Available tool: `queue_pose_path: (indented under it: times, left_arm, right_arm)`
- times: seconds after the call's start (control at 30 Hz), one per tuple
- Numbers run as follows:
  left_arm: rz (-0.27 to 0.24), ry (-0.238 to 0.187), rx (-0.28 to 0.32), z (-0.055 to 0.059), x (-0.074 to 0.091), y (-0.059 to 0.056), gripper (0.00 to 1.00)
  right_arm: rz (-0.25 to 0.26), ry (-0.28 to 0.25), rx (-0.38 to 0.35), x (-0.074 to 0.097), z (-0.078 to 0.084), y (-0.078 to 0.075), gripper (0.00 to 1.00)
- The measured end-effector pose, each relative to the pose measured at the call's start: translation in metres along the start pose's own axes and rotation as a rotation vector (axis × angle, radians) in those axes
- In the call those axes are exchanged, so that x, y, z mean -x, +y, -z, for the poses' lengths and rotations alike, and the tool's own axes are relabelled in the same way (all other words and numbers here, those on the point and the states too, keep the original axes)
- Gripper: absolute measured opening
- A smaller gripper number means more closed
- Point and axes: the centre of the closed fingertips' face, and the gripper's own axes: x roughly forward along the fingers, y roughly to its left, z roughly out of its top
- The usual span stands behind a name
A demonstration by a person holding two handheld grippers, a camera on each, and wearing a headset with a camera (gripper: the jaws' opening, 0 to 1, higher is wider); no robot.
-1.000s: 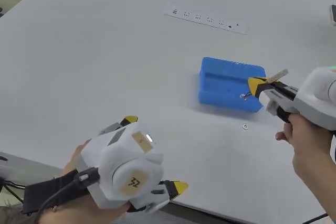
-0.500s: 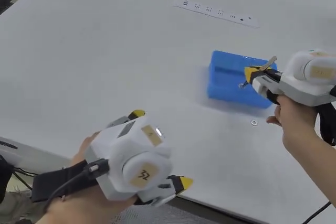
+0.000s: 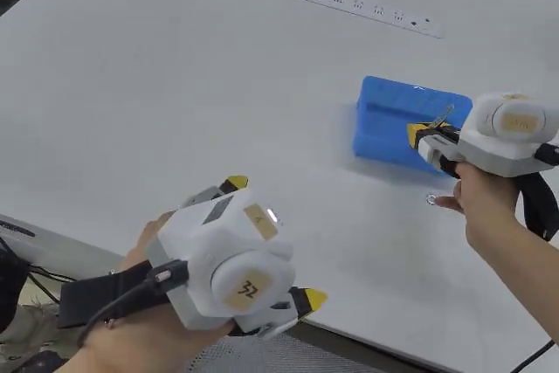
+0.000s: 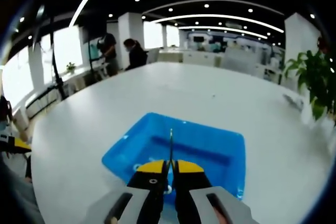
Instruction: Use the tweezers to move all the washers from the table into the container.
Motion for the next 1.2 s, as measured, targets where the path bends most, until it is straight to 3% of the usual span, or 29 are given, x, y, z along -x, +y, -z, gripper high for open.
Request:
queue_pose_path:
  times: [0.33, 0.47, 0.57, 0.7, 0.9, 1.2]
  left_arm:
    - [-0.001, 0.003, -0.005, 0.0, 0.0, 0.0, 0.95]
    - [-0.001, 0.004, -0.009, 0.0, 0.001, 0.0, 0.95]
    - [0.003, 0.002, -0.009, 0.0, 0.001, -0.001, 0.95]
    - [0.002, 0.0, -0.012, 0.0, 0.001, -0.002, 0.95]
    - [0.001, -0.002, -0.015, -0.001, 0.001, -0.002, 0.95]
    - [-0.006, -0.002, -0.016, 0.0, 0.001, -0.001, 0.95]
  right_arm:
    - [-0.011, 0.001, -0.023, 0.0, -0.002, 0.0, 0.04]
    - [-0.011, -0.044, -0.015, 0.008, -0.013, -0.002, 0.04]
    - [-0.019, -0.076, -0.031, 0.018, -0.024, -0.002, 0.05]
    - [-0.017, -0.098, -0.057, 0.033, -0.03, 0.0, 0.05]
    - [0.005, -0.171, -0.102, 0.066, -0.034, -0.001, 0.04]
    - [0.024, -0.185, -0.133, 0.098, -0.009, 0.002, 0.04]
